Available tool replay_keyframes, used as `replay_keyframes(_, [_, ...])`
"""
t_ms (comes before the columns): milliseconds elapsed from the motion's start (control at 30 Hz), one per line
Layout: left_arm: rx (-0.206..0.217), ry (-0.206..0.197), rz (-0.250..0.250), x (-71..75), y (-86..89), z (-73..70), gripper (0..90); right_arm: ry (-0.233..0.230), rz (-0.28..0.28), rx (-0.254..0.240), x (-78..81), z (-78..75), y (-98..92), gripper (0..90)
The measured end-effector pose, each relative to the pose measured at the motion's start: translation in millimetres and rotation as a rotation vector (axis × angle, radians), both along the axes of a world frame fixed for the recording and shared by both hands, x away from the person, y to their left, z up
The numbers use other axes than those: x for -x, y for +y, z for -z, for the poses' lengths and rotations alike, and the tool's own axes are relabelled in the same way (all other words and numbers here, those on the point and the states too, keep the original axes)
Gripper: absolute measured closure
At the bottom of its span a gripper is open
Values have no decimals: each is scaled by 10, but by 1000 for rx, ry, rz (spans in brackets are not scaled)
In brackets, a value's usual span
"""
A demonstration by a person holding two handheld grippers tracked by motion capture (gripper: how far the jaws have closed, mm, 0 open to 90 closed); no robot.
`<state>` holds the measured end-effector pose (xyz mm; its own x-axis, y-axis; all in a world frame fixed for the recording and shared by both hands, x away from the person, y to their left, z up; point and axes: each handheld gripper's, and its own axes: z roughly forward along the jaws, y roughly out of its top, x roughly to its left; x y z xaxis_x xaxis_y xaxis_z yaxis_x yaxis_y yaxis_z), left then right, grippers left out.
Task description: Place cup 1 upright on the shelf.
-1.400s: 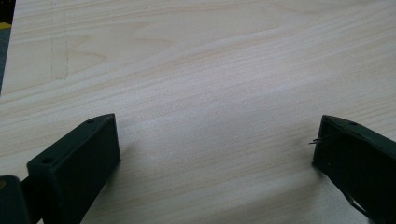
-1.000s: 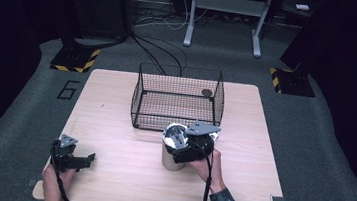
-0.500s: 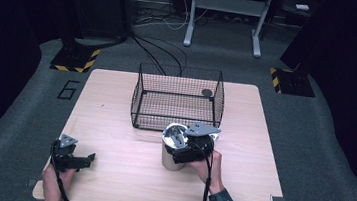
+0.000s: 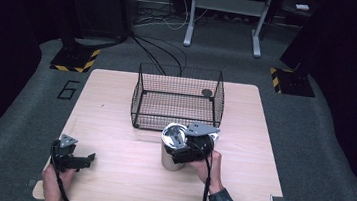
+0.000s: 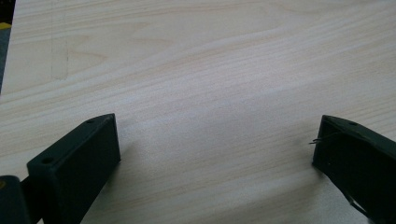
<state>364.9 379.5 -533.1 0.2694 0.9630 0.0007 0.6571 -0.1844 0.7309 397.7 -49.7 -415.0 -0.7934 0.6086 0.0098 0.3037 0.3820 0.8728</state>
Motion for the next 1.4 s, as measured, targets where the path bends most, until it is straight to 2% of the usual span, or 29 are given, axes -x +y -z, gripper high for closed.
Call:
replay_keyframes(467, [0, 1, 0, 0, 0, 0, 4, -12, -12, 2, -25, -116, -20, 35])
replay_keyframes(833, [0, 1, 0, 0, 0, 0, 4, -18, -16, -17, -53, -184, -32, 35])
replay_keyframes(1400, [0, 0, 0, 0, 0, 0, 5, -35, -33, -15, -102, -341, 38, 35])
